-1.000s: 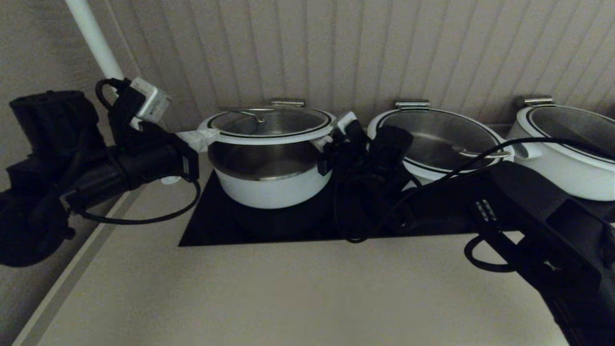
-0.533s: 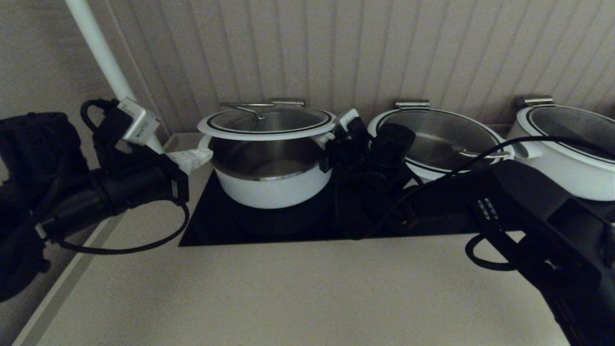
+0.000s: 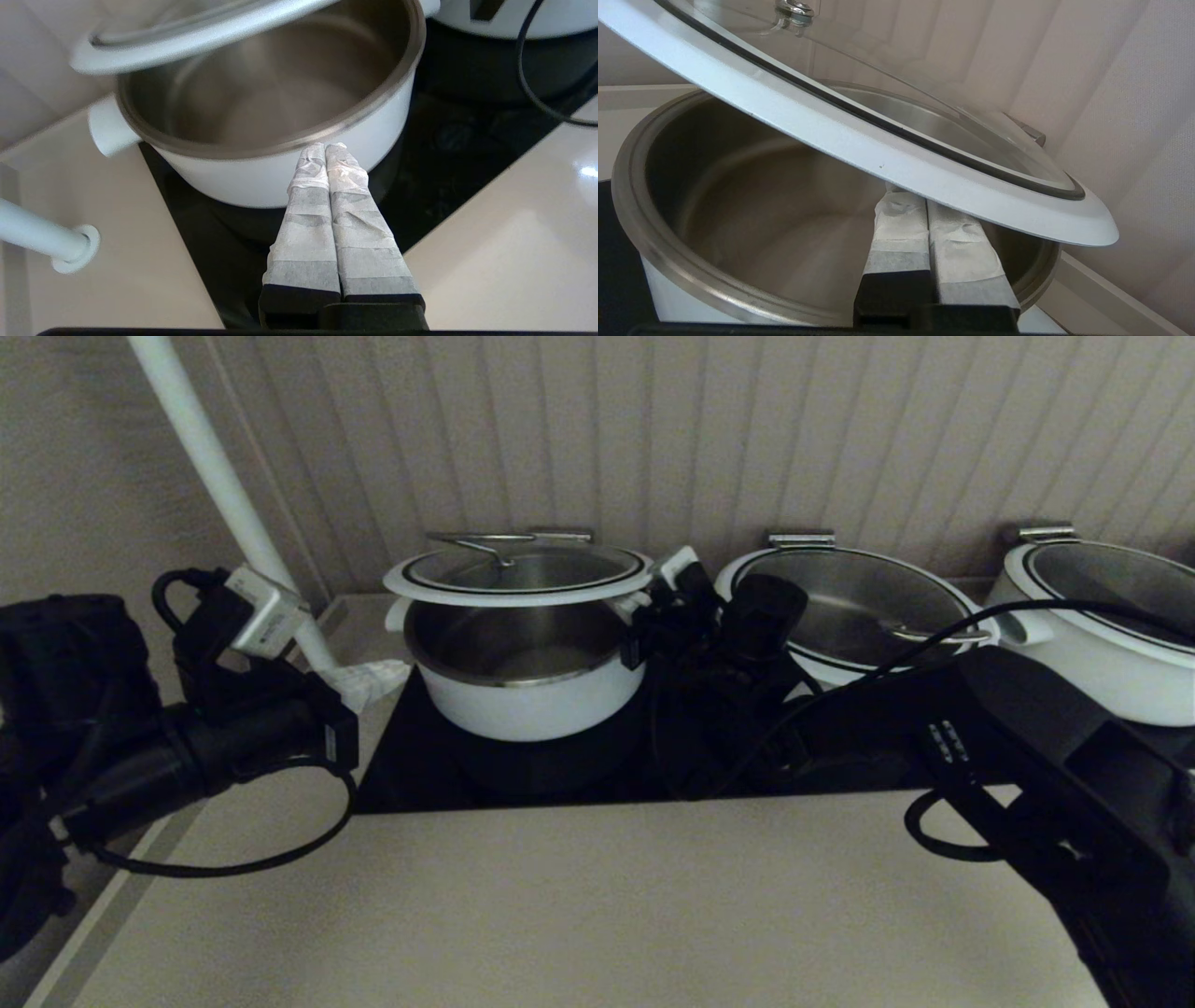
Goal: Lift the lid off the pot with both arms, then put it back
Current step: Open the pot lid completely
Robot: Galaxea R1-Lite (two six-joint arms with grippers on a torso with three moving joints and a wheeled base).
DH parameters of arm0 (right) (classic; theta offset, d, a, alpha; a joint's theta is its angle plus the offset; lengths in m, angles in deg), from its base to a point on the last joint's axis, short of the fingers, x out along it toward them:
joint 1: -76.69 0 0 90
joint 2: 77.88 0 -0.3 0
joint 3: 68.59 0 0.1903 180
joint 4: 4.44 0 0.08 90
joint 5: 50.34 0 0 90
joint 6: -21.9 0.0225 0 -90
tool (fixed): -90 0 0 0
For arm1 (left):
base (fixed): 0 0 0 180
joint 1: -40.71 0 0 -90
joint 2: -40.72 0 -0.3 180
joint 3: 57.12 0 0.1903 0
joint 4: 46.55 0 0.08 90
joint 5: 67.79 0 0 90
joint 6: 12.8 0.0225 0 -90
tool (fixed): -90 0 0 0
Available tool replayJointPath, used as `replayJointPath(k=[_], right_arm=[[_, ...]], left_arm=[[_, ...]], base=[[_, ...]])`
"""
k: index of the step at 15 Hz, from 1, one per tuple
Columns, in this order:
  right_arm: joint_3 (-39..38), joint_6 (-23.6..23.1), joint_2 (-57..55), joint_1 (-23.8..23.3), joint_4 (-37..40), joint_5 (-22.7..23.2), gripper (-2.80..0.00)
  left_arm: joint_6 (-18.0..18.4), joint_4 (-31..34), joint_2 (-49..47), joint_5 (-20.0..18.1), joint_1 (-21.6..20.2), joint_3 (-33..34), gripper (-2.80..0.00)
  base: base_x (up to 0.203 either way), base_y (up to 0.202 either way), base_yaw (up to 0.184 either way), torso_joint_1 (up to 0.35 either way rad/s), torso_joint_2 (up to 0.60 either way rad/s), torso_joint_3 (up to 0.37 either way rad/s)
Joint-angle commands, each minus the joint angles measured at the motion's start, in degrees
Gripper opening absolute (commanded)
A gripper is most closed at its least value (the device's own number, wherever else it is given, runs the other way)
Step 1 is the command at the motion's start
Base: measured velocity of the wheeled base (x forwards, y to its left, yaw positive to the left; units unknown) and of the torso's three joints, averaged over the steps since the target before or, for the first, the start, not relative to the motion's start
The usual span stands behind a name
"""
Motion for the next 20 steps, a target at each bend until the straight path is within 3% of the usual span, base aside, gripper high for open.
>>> replayJointPath(k=[1,4,9,20], right_arm=[[0.04,-0.1,0.43,0.11,-0.38,0.13,-2.8],[0.1,-0.1,0.52,0.09,-0.38,0.13,-2.8],[0.13,-0.1,0.69,0.11,-0.38,0.13,-2.8],[0.04,-0.1,0.7,0.2,-0.55,0.13,-2.8]], left_arm=[[-0.06,-0.33,-1.93,-0.15,0.04,0.67,-2.8],[0.22,-1.38,-4.79,-0.15,0.33,-0.64,-2.8],[0.47,-10.84,-11.3,0.1,2.44,-1.54,-2.8],[0.49,-10.91,-16.35,0.2,2.84,-10.4,-2.8]], base=[[0.0,0.0,0.0,0.0,0.0,0.0],[0.0,0.0,0.0,0.0,0.0,0.0],[0.0,0.0,0.0,0.0,0.0,0.0],[0.0,0.0,0.0,0.0,0.0,0.0]])
